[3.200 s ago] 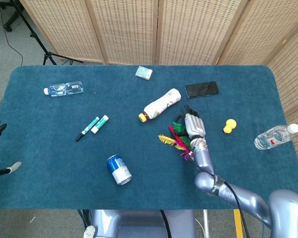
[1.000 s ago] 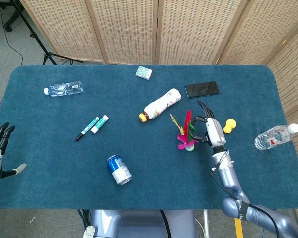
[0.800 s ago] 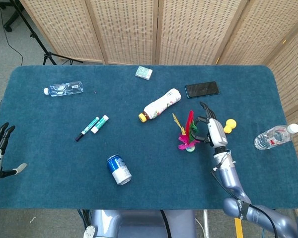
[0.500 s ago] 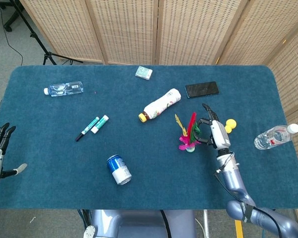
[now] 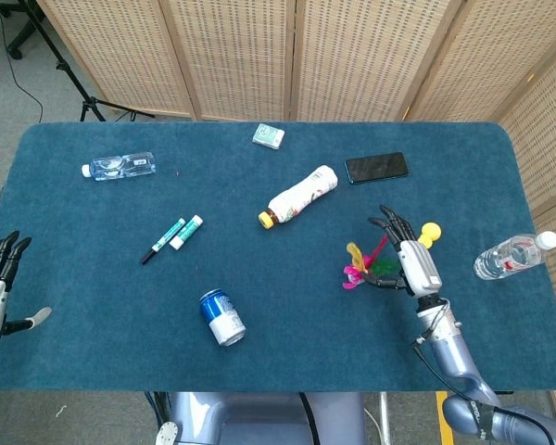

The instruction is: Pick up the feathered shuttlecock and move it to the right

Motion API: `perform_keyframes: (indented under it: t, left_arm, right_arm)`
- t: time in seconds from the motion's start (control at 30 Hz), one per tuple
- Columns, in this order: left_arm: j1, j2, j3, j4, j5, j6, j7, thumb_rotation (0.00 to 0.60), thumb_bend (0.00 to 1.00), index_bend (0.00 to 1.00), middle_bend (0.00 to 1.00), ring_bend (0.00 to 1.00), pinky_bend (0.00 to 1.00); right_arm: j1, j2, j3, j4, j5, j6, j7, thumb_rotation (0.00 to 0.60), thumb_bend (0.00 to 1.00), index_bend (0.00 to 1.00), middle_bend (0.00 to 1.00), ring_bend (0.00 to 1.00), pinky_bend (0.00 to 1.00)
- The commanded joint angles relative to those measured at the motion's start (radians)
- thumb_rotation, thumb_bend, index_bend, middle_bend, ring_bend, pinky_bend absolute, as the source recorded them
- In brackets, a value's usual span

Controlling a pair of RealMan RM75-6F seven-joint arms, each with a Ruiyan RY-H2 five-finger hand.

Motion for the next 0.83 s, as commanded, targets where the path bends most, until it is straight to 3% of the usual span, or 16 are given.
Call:
perform_keyframes:
  t: [0.03,0.2,0.4,0.57,0.83]
  left_arm:
    - [0.001,0.002,0.001,0.0,0.002,0.002,-0.003,0.6,0.0,0.0,0.0,0.0,0.0]
    - [0.004,0.007,0.003,0.0,0.008,0.007,-0.014,0.6,0.0,0.0,0.0,0.0,0.0]
    - [0.015,0.012,0.012,0.001,0.033,0.028,-0.012,0.6,0.0,0.0,0.0,0.0,0.0]
    - [0.036,0.005,0.019,0.003,0.041,0.063,0.013,0.6,0.0,0.0,0.0,0.0,0.0]
    - [0.058,0.002,0.038,0.015,0.073,0.088,0.007,0.6,0.0,0.0,0.0,0.0,0.0]
  right_arm:
    - [-0.01,0.044,-0.002,-0.06,-0.025,0.036,-0.065,0.6,0.0,0.01,0.0,0.0,0.0]
    - [-0.043,0.145,-0.019,-0.196,-0.073,0.09,-0.134,0.6,0.0,0.01,0.0,0.0,0.0]
    - [-0.142,0.31,-0.097,-0.313,-0.176,0.202,-0.268,0.6,0.0,0.01,0.0,0.0,0.0]
    - [-0.228,0.335,-0.151,-0.253,-0.223,0.3,-0.402,0.6,0.0,0.01,0.0,0.0,0.0]
    - [-0.316,0.318,-0.202,-0.195,-0.203,0.342,-0.465,0.6,0.0,0.01,0.0,0.0,0.0]
